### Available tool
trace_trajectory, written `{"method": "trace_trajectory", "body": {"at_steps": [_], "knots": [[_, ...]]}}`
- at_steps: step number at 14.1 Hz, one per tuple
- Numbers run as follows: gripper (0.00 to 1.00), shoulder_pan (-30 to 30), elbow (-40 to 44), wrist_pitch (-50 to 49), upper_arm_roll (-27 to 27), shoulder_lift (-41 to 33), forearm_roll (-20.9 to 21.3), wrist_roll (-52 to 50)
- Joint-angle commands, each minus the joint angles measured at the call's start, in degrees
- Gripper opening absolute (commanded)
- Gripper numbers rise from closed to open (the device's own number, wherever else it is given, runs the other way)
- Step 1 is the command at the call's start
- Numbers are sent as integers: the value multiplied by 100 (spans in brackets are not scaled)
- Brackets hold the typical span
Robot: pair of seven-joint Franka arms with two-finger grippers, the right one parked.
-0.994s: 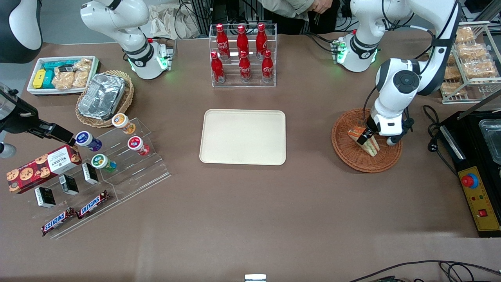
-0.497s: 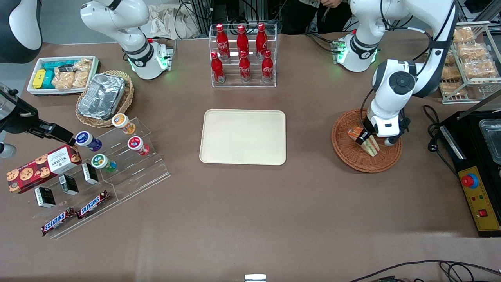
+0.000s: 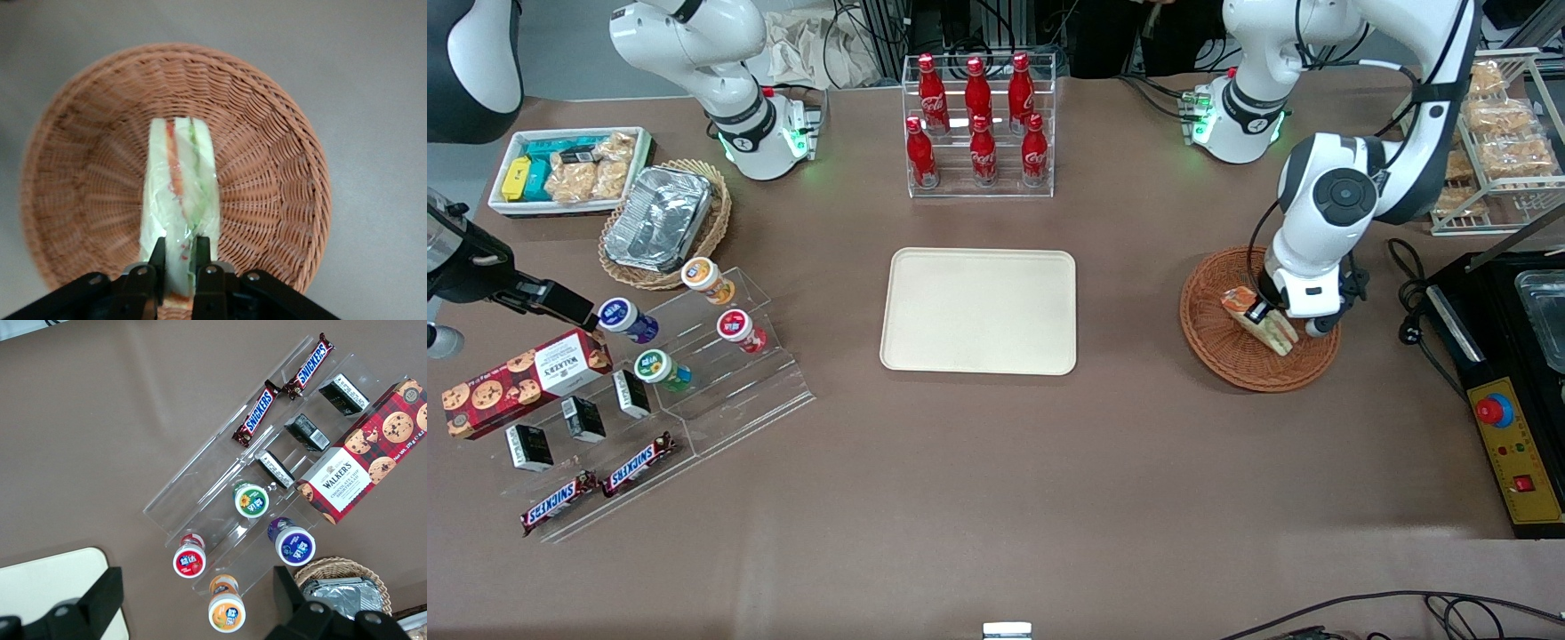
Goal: Place sandwich from basket to tray
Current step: 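Lift the sandwich up out of the basket with the left gripper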
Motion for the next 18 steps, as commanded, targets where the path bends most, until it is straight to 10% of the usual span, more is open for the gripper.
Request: {"method": "trace_trajectory", "body": {"at_steps": [1,10,18], "knots": [[0,-11,1276,-1937,-112,-176,56,580],[0,95,4304,-5353,-95,-115,-700,3103],[0,-54,4420,-5452,-165,-123,-1026,4292]]}}
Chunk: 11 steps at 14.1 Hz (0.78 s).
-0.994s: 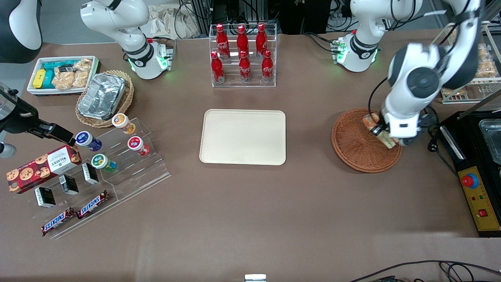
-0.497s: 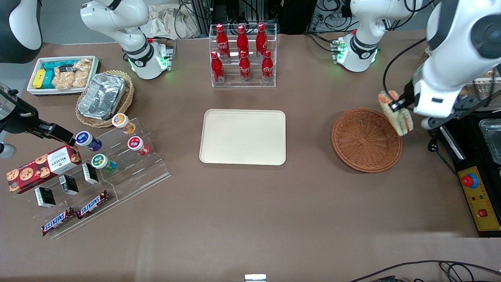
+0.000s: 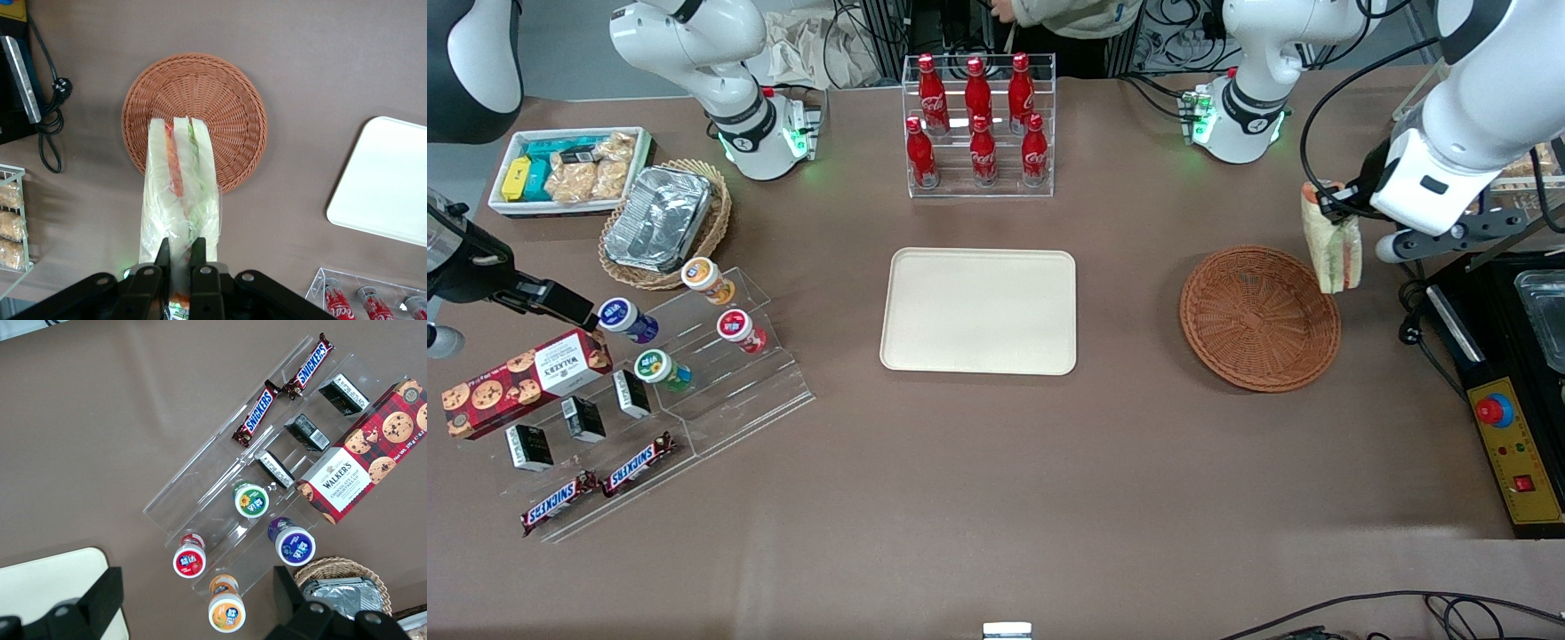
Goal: Place sandwich from basket to tray
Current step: 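Lift the sandwich up out of the basket with the left gripper, then carry the held sandwich over the cream tray with the left gripper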
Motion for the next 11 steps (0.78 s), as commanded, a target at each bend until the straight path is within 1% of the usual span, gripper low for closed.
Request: {"method": "trace_trajectory", "body": {"at_steps": [1,4,6,9,11], "knots": [[0,-136,126,-142,-63,112,-72,101],[0,-417,117,-54,-142,244,-89,-161],[0,-672,117,182,-142,332,-369,-591],[0,-1102,143,323,-142,516,-397,-909],[0,-1419,99,726,-142,613,-380,-1024]]}}
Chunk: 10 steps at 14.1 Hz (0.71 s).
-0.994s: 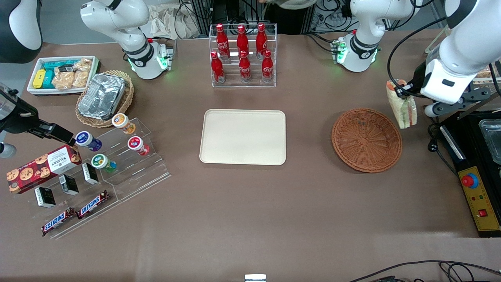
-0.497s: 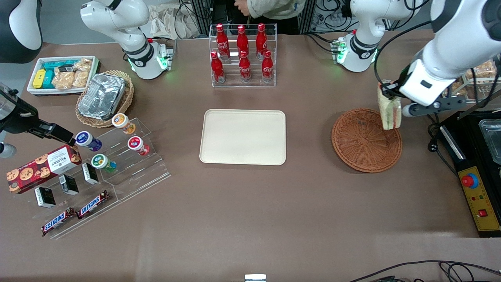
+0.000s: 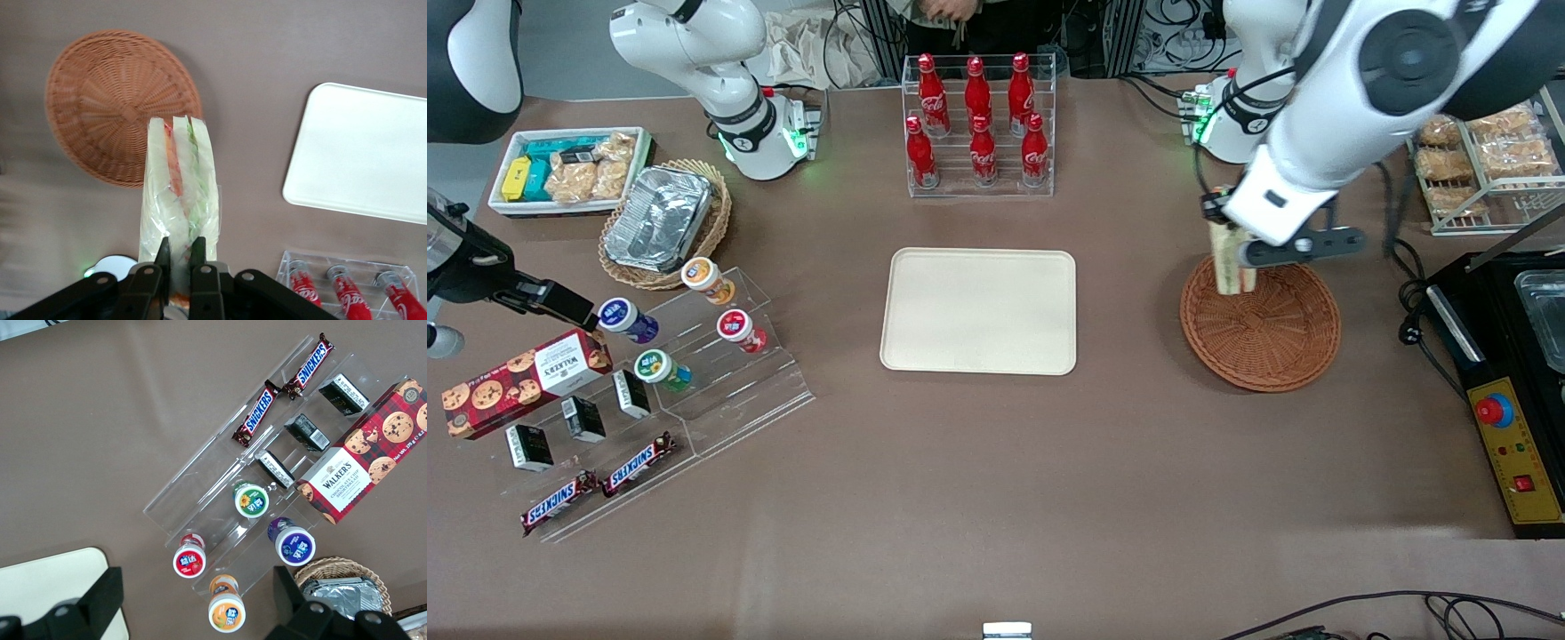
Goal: Place sandwich from basket to tray
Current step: 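Carry the held sandwich over the cream tray with the left gripper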
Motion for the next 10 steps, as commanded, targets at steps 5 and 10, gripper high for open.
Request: {"method": "trace_trajectory", "body": {"at_steps": [5,10], "knots": [[0,-708,4,1098,41,436,-712,-740],[0,-1129,-750,2336,41,489,-686,-740]]}}
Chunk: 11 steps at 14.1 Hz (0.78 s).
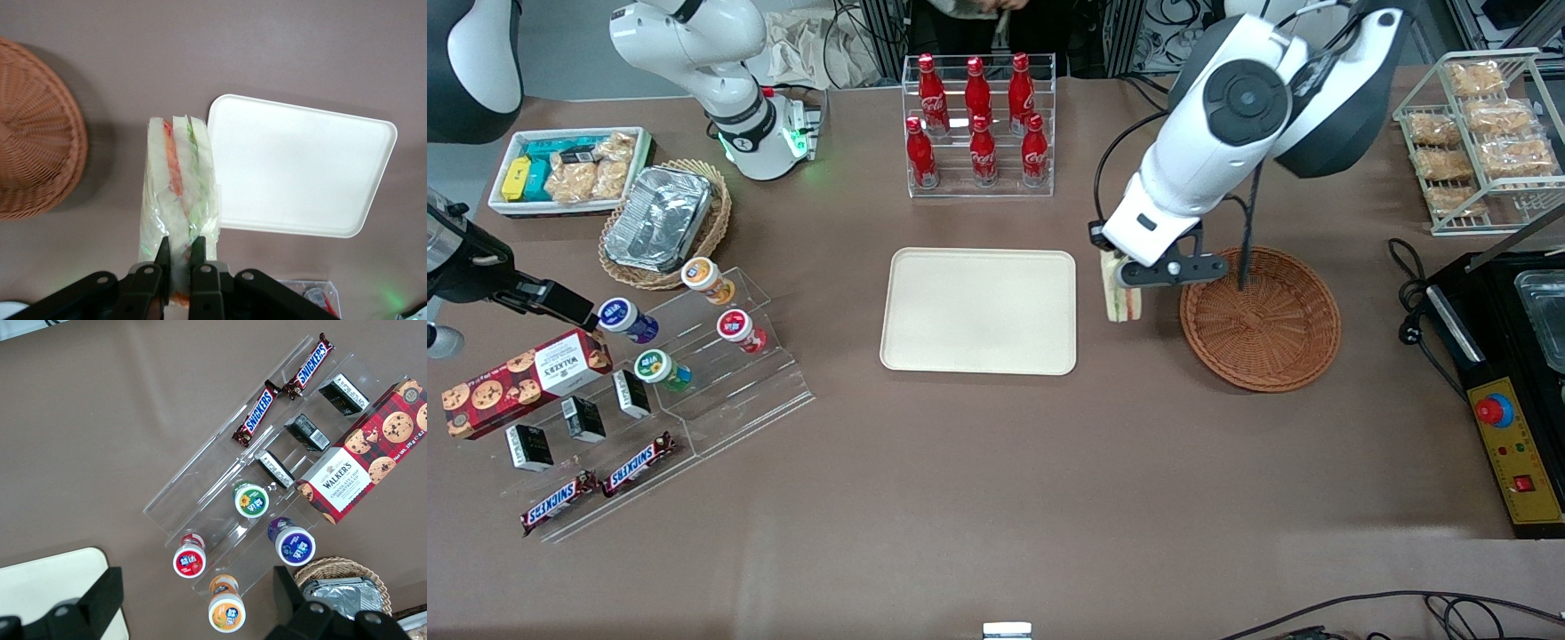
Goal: Place sandwich from basket to tray
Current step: 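Carry the held sandwich over the cream tray with the left gripper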
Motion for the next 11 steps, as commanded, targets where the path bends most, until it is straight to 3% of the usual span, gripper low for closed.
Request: {"method": "trace_trajectory", "body": {"at_steps": [1,5,11], "knots": [[0,-422,-552,871,61,85,-74,-85],[0,-634,-1213,2155,52,349,128,3],[0,-793,-1231,3150,43,1113,129,293]]}}
